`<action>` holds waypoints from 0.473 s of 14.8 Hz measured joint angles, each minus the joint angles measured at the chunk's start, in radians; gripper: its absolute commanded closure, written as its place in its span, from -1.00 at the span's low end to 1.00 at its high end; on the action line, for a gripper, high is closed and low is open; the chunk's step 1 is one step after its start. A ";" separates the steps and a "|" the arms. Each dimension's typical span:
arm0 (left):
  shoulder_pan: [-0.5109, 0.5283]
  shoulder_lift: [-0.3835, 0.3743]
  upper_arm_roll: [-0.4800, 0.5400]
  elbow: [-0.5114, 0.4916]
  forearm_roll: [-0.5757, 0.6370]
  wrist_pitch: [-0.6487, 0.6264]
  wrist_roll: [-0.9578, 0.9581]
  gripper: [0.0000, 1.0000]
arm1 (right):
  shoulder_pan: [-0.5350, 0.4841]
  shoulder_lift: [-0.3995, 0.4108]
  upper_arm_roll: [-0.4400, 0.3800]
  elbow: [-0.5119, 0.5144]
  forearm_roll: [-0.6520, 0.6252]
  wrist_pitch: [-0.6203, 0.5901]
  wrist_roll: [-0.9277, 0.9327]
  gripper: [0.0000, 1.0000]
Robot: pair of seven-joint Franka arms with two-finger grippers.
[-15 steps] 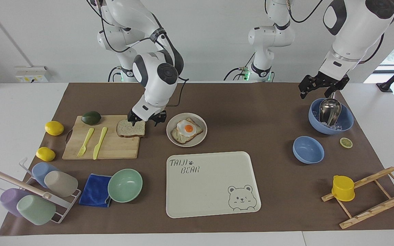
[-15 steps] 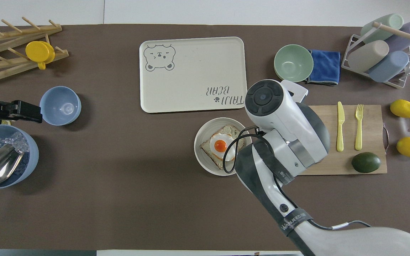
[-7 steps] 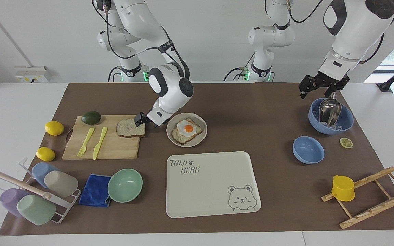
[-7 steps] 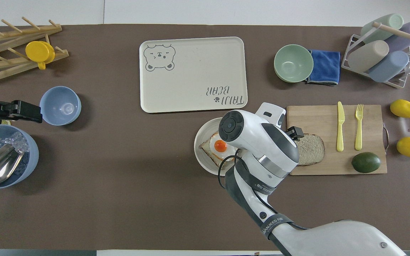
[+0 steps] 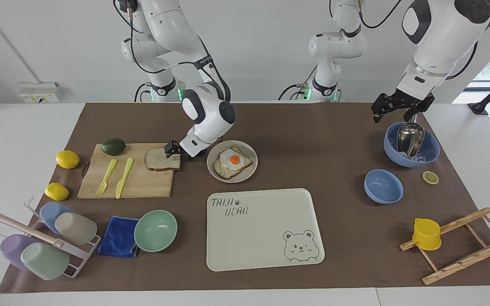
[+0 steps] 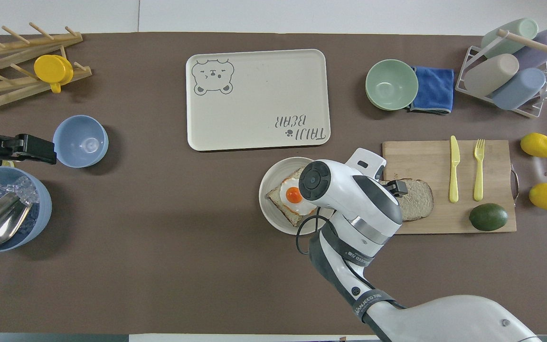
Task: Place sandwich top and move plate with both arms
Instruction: 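Grasp the bread slice with the right gripper and lift it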
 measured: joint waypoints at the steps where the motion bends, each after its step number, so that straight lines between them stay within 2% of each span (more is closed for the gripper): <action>1: 0.000 0.000 0.000 0.000 0.000 0.000 0.000 -1.00 | -0.001 0.000 0.000 -0.005 0.000 0.002 0.003 -0.80; 6: 0.000 0.000 0.000 0.000 0.000 0.000 0.000 -1.00 | -0.022 -0.007 0.000 -0.019 0.000 0.003 0.013 -0.46; 7: 0.000 0.000 0.000 0.000 0.000 0.000 0.000 -1.00 | -0.022 -0.009 0.000 -0.020 0.000 0.004 0.015 -0.44</action>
